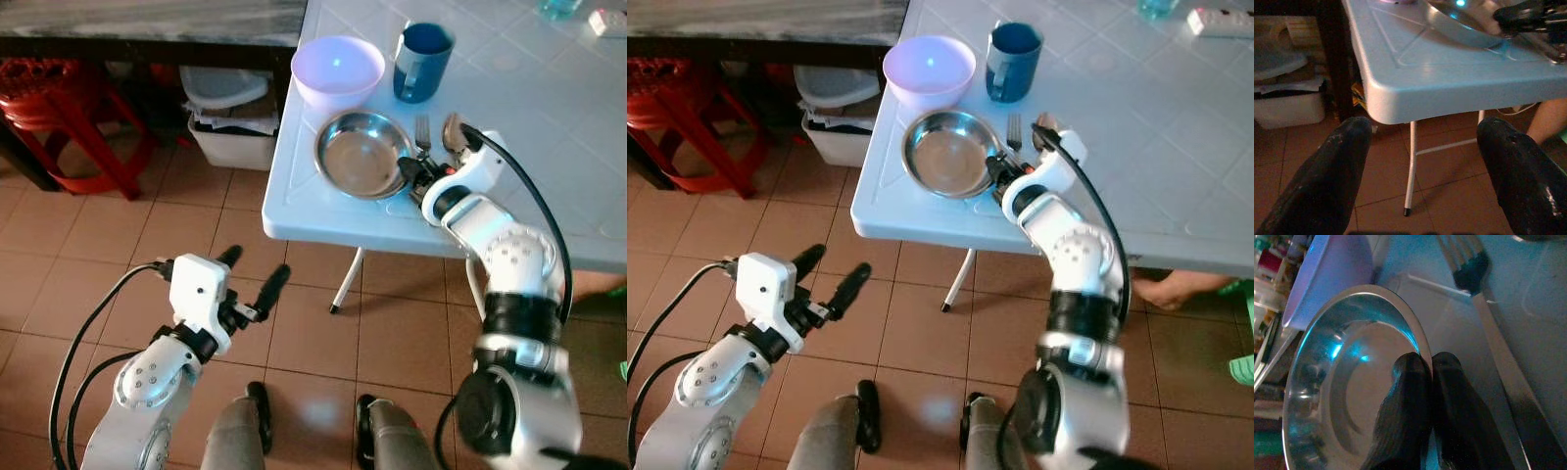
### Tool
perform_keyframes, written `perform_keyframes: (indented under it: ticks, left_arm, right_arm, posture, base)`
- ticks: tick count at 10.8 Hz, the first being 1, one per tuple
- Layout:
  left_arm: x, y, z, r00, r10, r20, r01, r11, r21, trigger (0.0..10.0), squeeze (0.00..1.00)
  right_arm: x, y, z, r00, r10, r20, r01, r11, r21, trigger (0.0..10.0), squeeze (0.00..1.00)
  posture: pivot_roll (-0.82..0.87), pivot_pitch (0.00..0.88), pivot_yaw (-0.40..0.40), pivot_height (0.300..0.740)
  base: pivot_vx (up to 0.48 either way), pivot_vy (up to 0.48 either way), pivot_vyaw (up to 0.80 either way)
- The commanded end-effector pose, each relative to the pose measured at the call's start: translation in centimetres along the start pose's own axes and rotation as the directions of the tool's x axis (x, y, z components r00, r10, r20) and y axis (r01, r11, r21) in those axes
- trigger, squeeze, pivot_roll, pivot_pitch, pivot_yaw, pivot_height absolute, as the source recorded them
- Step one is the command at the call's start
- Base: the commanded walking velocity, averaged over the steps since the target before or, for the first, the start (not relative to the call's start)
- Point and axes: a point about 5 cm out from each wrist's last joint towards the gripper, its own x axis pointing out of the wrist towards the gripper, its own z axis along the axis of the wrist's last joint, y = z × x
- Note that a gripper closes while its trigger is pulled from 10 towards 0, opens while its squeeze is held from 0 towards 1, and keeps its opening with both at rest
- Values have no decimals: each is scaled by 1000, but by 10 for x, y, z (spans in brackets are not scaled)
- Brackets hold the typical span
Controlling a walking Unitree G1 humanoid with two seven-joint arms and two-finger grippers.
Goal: Setting the table
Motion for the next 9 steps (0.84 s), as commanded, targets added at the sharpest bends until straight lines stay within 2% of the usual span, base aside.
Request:
perform_keyframes:
  ticks: [1, 2, 4, 7, 8, 9]
  left_arm:
    - [-1, 8, -4, 998, 65, -14, -65, 998, -5, 10000, 0]
    - [0, 10, -5, 996, 90, -10, -90, 996, -9, 10000, 0]
    - [5, 17, -8, 979, 202, -1, -202, 979, 10, 10000, 0]
    - [14, 20, -5, 975, 223, 19, -223, 975, 2, 10000, 0]
    - [17, 21, -4, 974, 223, 30, -224, 975, 8, 10000, 0]
    - [20, 21, -2, 974, 223, 51, -223, 975, 11, 10000, 0]
  right_arm:
    - [-6, -22, -28, 992, -99, -72, 100, 995, 19, 0, 0]
    - [-10, -20, -32, 994, -90, -63, 92, 995, 24, 0, 0]
    - [-24, -27, -47, 993, -116, -38, 116, 993, 12, 0, 0]
    - [-29, -24, -52, 996, -90, 2, 90, 995, -42, 0, 0]
    - [-31, -21, -55, 998, -61, 14, 62, 994, -88, 0, 0]
    - [-38, -17, -54, 996, -36, 83, 52, 979, -198, 0, 0]
  posture:
    - [-5, 259, 56, 740]
    - [-12, 251, 49, 740]
    - [-28, 232, 41, 740]
    - [-39, 219, 40, 740]
    - [-39, 216, 39, 740]
    - [-42, 210, 36, 740]
  base:
    - [0, 480, 0]
    - [0, 480, 0]
    - [0, 480, 0]
    - [0, 480, 0]
    - [0, 480, 0]
    - [0, 480, 0]
